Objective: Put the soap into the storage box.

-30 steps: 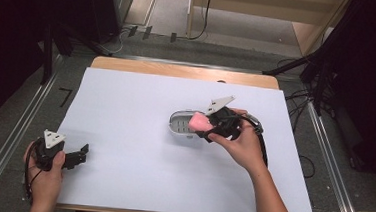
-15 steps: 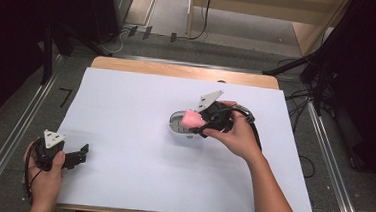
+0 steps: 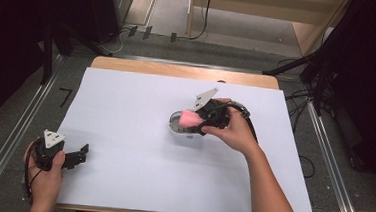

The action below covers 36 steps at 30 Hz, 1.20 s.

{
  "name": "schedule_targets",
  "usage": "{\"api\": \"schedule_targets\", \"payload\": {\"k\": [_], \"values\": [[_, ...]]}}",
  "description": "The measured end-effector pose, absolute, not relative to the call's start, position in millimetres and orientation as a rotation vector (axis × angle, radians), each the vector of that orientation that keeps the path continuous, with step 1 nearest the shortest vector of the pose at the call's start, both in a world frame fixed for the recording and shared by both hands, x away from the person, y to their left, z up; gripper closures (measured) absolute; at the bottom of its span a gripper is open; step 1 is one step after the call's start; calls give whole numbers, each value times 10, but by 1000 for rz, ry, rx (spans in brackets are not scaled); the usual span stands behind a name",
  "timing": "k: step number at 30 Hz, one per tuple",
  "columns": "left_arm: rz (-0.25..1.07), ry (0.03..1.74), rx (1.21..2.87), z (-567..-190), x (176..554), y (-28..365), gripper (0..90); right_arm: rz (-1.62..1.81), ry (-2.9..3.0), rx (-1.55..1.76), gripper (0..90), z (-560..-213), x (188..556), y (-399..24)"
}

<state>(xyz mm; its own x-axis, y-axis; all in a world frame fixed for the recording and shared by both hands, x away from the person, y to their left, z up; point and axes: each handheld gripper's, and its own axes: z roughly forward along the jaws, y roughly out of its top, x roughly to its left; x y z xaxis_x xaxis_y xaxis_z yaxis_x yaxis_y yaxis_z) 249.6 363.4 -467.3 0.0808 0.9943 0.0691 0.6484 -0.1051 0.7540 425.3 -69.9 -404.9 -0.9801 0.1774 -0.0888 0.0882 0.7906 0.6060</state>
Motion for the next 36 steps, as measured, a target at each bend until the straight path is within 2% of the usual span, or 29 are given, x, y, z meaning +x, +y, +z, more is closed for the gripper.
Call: {"api": "schedule_targets", "payload": {"k": [11,21,27,36], "values": [[815,1619,1812,-4673,2495,3635,62,948,2881,253,372,-4111,4278,-669],[818,1619,1814,-4673,2494,3631,62,1021,2798,385,354,-3982,4233,-806],[821,1618,1821,-4671,2492,3626,62,1136,2735,618,302,-3979,4122,-1082],[827,1621,1824,-4671,2491,3623,62,1196,2618,753,229,-3986,3928,-1390]]}}
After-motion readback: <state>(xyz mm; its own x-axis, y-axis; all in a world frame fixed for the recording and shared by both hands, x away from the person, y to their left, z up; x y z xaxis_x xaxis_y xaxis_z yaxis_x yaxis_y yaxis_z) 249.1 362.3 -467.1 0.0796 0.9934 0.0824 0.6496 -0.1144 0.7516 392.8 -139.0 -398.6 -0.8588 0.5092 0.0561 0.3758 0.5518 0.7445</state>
